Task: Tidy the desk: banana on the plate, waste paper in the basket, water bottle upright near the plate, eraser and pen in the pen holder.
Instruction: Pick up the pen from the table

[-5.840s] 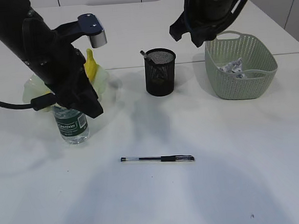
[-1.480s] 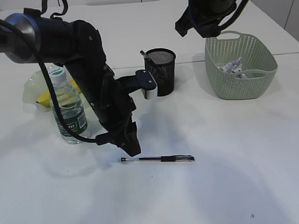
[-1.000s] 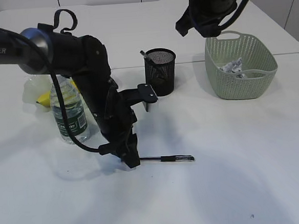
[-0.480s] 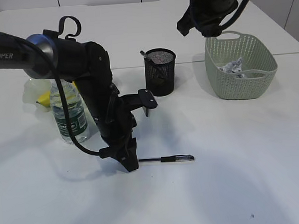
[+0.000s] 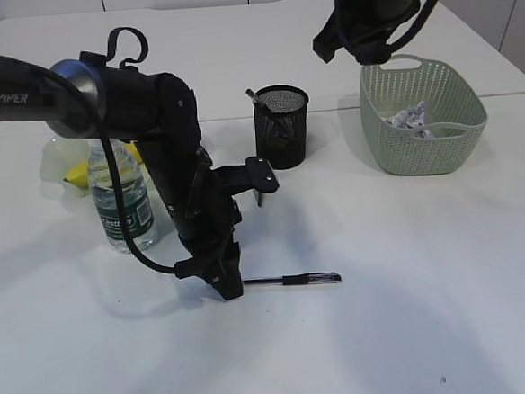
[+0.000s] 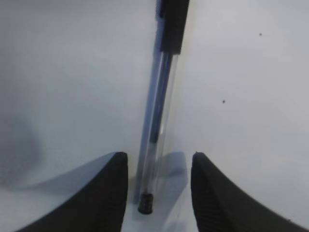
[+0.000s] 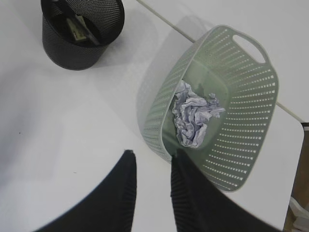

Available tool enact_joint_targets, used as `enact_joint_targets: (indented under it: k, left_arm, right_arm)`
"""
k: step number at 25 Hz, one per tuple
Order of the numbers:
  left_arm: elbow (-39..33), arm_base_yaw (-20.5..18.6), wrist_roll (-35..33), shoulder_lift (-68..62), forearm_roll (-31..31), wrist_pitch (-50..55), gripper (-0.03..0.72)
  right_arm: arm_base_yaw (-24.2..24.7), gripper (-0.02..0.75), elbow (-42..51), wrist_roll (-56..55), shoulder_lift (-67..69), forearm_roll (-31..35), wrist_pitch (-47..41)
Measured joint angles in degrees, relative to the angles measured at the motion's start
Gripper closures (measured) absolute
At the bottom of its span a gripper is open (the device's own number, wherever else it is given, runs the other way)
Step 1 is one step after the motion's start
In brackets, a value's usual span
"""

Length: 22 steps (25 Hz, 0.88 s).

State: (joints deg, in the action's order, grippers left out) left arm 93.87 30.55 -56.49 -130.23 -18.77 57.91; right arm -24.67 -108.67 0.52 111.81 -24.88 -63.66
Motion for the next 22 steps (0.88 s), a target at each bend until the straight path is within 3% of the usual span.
enact_joint_targets:
  k: [8, 16, 22]
  left_arm:
    - [0.3, 0.3, 0.0, 0.0, 8.8, 0.3, 0.367]
    - [0.4, 1.1, 0.0, 0.0, 9.8, 0.6, 0.356]
    - [0.4, 4.2, 0.0, 0.0, 11.4, 1.2, 0.371]
  right_arm:
    - [0.0, 0.546, 0.0, 0.0, 0.0, -0.2, 0.1]
    - [0.0, 0.546, 0.0, 0.0, 0.0, -0.5, 1.2]
    - [0.0, 0.546, 0.0, 0.0, 0.0, -0.6, 1.2]
